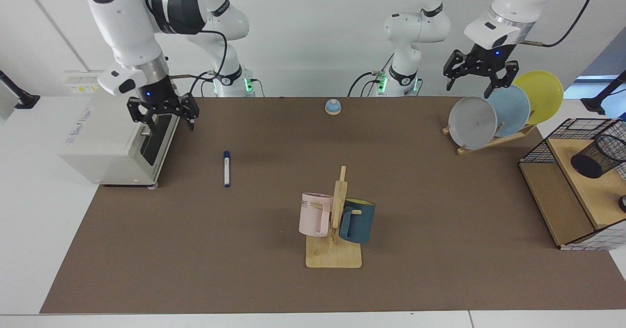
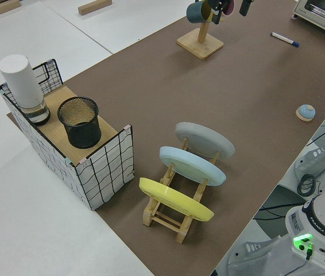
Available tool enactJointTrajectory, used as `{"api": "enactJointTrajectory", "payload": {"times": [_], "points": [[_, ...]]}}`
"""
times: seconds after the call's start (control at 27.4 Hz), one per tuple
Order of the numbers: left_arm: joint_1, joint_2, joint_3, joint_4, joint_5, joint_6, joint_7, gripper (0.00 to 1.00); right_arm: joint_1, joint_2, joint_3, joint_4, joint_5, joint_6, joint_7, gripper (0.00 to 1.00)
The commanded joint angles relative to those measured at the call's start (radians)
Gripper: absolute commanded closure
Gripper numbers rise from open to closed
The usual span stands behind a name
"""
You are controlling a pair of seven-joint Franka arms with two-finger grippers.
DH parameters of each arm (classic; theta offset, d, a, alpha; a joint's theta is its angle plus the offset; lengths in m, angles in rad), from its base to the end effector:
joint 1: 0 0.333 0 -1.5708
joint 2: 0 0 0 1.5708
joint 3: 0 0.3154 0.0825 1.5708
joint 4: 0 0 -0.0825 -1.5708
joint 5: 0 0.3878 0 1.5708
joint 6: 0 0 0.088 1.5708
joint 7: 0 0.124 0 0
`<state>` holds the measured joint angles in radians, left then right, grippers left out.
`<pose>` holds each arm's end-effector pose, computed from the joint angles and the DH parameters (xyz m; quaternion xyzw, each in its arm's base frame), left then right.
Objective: Put markers into pen holder
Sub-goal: 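Reach the right gripper down to the white marker and grasp it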
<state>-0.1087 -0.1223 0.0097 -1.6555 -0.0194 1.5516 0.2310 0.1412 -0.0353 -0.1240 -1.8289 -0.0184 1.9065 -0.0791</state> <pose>0.5154 -0.0533 0.6308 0.9863 -0.1645 0.0099 0.0097 0.5692 0.0073 0.5324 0.9971 0.0505 0.0561 0.0084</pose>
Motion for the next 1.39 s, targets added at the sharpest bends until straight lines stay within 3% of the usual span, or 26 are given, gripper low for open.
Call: {"api": "enactJointTrajectory", "payload": {"times": [0.0, 0.26, 0.48, 0.66, 0.8, 0.95, 1.17, 1.24, 1.35], "points": [[0.021, -0.013, 0.015, -0.004, 0.010, -0.010, -0.009, 0.00, 0.008, 0.142, 0.006, -0.004, 0.020, 0.153, 0.005, 0.00], [0.023, -0.017, 0.015, -0.009, 0.007, 0.008, -0.003, 0.00, 0.051, 0.285, 0.010, -0.032, 0.037, 0.319, 0.013, 0.00], [0.021, -0.008, 0.012, -0.007, 0.007, 0.054, 0.004, 0.00, 0.055, 0.284, 0.029, -0.170, 0.038, 0.410, 0.044, 0.00], [0.018, 0.015, 0.010, -0.009, -0.004, 0.100, 0.100, 0.00, 0.048, 0.256, 0.030, -0.259, 0.038, 0.414, 0.044, 0.00], [0.012, 0.023, 0.010, -0.010, -0.004, 0.116, 0.238, 0.00, 0.052, 0.250, 0.030, -0.273, 0.040, 0.419, 0.048, 0.00], [0.011, 0.012, 0.010, -0.059, -0.007, 0.116, 0.393, 0.00, 0.070, 0.250, 0.040, -0.323, 0.040, 0.486, 0.108, 0.01], [0.006, 0.009, -0.005, -0.122, -0.005, 0.128, 0.476, 0.00, 0.064, 0.249, 0.040, -0.349, 0.037, 0.511, 0.101, 0.02], [0.006, 0.012, -0.005, -0.148, -0.005, 0.162, 0.545, 0.00, 0.064, 0.249, 0.038, -0.354, 0.037, 0.511, 0.090, 0.09], [0.008, 0.021, -0.004, -0.184, -0.005, 0.220, 0.660, 0.00, 0.063, 0.247, 0.037, -0.355, 0.035, 0.511, 0.085, 0.32]]}}
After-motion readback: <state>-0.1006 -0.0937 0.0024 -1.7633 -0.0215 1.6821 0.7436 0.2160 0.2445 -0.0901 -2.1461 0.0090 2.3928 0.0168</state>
